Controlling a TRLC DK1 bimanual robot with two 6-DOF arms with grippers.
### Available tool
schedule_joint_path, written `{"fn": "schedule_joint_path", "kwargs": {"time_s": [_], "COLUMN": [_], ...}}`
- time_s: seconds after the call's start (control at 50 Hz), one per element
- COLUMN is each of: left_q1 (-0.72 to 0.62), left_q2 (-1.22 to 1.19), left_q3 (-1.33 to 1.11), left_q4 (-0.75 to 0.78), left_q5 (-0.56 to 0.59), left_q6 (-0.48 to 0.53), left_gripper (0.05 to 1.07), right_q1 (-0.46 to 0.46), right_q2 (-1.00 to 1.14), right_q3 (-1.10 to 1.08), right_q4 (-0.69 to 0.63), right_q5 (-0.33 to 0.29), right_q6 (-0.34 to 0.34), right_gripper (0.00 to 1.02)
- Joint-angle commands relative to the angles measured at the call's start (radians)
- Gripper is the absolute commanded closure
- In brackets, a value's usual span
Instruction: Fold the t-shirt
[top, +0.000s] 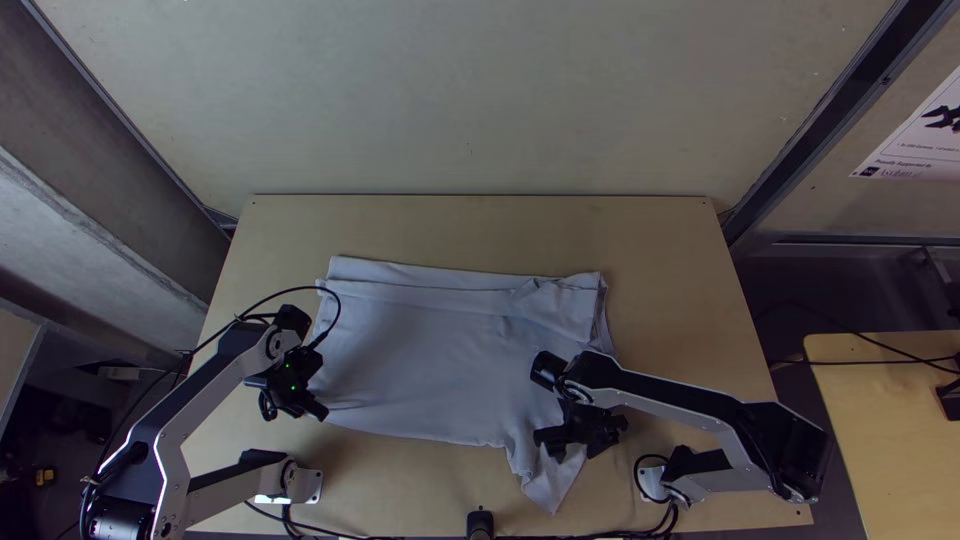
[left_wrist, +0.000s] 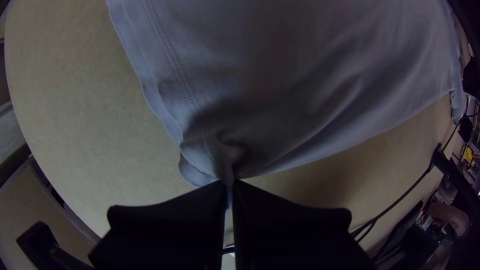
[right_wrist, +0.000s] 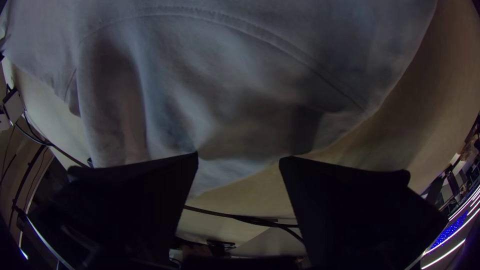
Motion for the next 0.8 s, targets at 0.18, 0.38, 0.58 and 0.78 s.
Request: {"fn": "schedule_joint_path", "kwargs": {"time_s": [0.18, 0.38, 0.58, 0.78], "left_q1": [0.010, 0.015, 0.055, 0.108], "left_q2": [-0.014, -0.014, -0.014, -0.002], "left_q3": [0.016, 0.039, 0.085, 0.137], "left_q4": [-0.020, -0.018, -0.018, -0.011], "left_q5": [0.008, 0.022, 0.039, 0.041], "left_q6": [0.022, 0.005, 0.013, 0.051], "left_gripper": [1.05, 1.05, 1.05, 1.05], "right_q1": [0.028, -0.021, -0.099, -0.203], "right_q2": [-0.022, -0.120, -0.195, -0.249], "right_q3": [0.008, 0.077, 0.114, 0.086], "right_q4": [0.026, -0.036, -0.107, -0.128], "right_q5": [0.085, 0.090, 0.119, 0.165], "right_q6": [-0.030, -0.044, -0.074, -0.131], "right_gripper": [1.00, 1.00, 1.00, 1.00]}}
